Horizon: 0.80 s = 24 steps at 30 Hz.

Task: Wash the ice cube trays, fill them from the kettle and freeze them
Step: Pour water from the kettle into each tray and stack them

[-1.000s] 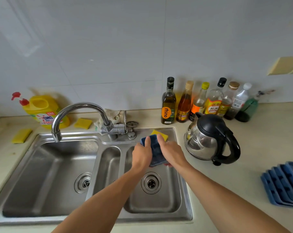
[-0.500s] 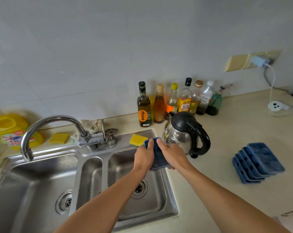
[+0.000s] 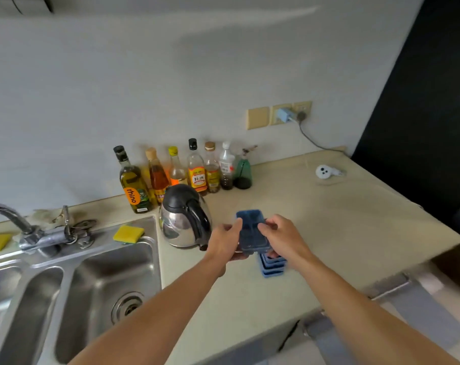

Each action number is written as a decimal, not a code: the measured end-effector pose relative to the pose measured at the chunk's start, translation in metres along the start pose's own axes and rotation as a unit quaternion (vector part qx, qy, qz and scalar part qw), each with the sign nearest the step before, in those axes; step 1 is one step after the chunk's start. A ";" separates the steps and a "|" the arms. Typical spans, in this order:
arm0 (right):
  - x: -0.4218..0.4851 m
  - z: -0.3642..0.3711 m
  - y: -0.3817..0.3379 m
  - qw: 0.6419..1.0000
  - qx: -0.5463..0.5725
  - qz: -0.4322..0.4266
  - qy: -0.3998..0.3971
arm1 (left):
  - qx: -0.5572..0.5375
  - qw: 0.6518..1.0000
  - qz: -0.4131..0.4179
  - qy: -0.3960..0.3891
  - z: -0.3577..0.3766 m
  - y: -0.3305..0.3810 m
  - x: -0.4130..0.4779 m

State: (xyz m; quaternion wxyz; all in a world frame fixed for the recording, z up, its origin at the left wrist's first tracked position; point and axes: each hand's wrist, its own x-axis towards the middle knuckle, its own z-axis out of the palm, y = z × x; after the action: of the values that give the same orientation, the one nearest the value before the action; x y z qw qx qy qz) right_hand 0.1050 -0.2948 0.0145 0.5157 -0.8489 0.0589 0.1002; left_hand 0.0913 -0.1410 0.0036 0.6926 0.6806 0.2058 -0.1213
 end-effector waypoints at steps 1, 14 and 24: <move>0.001 -0.015 0.007 1.000 0.004 0.002 0.011 | 0.001 1.000 0.009 -0.001 0.014 -0.001 -0.003; 0.032 -0.060 0.039 0.998 -0.049 -0.017 -0.036 | 0.136 0.987 0.068 0.045 0.067 -0.002 0.011; 0.051 -0.065 0.072 0.998 -0.046 0.034 -0.006 | 0.094 0.993 -0.009 0.064 0.048 -0.027 0.028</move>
State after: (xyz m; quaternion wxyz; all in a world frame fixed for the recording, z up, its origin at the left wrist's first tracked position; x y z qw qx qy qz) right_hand 0.1470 -0.3856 -0.0305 0.4726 -0.8687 0.0802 0.1252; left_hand 0.1100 -0.1865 -0.0336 0.6098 0.7474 0.2429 -0.1025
